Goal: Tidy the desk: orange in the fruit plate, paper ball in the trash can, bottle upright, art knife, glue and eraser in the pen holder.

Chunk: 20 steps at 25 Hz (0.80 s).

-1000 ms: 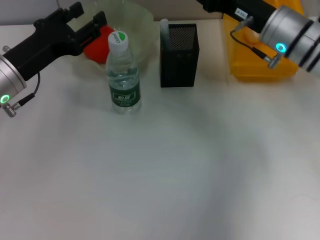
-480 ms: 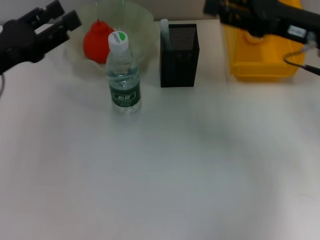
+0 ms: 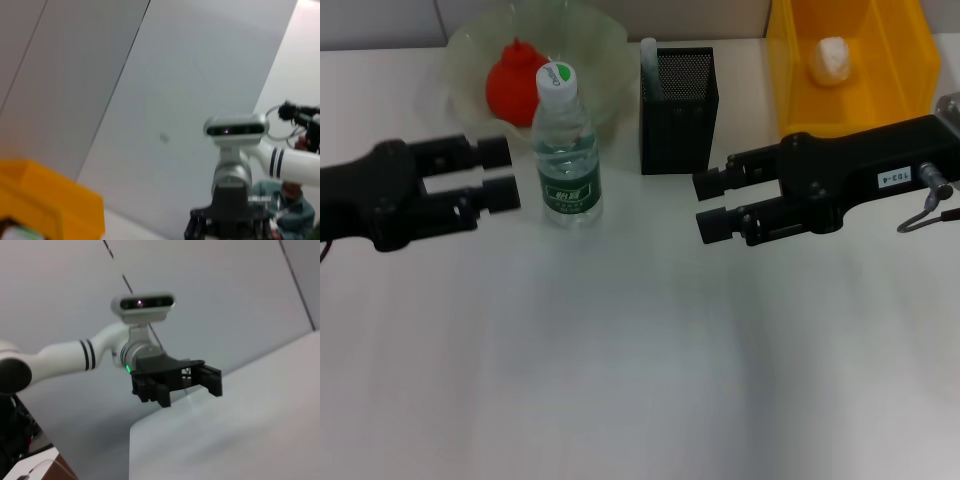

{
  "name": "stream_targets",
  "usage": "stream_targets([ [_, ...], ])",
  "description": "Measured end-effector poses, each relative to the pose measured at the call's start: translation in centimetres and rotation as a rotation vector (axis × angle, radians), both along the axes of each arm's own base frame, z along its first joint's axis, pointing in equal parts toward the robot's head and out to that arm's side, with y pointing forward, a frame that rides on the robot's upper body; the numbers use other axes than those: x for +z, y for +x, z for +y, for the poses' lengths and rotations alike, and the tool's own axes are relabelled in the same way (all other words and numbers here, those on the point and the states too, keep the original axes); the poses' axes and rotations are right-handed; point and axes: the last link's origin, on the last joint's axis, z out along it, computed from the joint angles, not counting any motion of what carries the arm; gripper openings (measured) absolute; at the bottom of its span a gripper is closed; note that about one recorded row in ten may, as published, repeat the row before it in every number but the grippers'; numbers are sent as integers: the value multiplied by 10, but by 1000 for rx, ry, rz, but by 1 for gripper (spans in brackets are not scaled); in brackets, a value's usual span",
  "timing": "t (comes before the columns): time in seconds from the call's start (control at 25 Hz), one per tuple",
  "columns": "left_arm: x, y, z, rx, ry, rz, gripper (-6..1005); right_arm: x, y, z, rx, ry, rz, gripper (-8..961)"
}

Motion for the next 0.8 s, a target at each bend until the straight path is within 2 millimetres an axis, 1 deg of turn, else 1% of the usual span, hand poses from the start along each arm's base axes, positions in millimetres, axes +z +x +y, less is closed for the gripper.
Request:
stream_targets([
  [0.2, -6, -5, 2, 36, -32, 40, 653, 2, -1, 1, -13, -4, -7, 676],
  [0.8, -15, -1, 6, 41, -81, 69, 653, 1, -2, 2, -30, -11, -9, 676],
])
